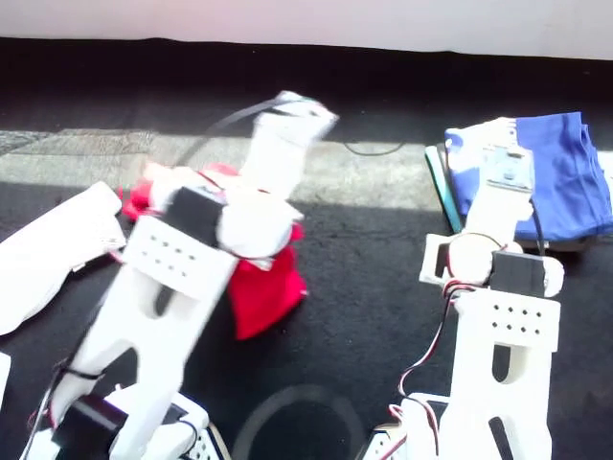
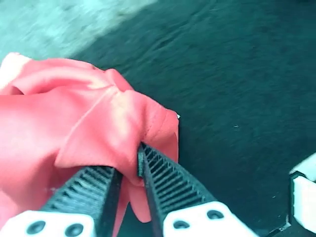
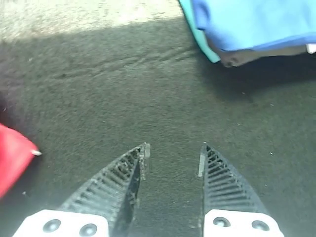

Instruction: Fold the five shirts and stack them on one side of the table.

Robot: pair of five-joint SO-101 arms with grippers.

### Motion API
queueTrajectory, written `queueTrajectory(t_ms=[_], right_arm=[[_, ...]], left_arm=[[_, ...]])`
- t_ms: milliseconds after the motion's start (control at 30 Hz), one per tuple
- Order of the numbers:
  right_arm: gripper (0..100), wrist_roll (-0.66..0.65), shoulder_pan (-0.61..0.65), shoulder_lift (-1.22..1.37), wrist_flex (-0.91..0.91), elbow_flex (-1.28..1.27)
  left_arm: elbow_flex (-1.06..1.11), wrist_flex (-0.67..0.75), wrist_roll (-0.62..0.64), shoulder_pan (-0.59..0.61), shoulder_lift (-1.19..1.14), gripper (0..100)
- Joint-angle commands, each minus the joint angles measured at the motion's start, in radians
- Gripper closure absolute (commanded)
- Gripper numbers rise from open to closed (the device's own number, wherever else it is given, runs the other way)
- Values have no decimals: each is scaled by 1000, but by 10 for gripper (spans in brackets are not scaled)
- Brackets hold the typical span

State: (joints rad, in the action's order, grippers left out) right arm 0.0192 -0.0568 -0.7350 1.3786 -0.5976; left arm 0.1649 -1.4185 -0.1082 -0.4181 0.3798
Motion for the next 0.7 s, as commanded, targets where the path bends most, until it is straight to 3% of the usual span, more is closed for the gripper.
queueTrajectory(t_ms=[0,100,333,467,667], right_arm=[[832,-12,-18,-21,-12,2],[832,-12,-13,-21,-13,2],[832,-14,56,-12,-18,2],[832,-77,249,-8,-28,-1],[828,-183,639,65,-27,-68]], left_arm=[[-13,41,35,-47,-39,861],[-15,35,44,-4,-56,774],[-12,-21,40,260,25,819],[-5,-91,38,504,58,844],[-5,-129,37,834,31,843]])
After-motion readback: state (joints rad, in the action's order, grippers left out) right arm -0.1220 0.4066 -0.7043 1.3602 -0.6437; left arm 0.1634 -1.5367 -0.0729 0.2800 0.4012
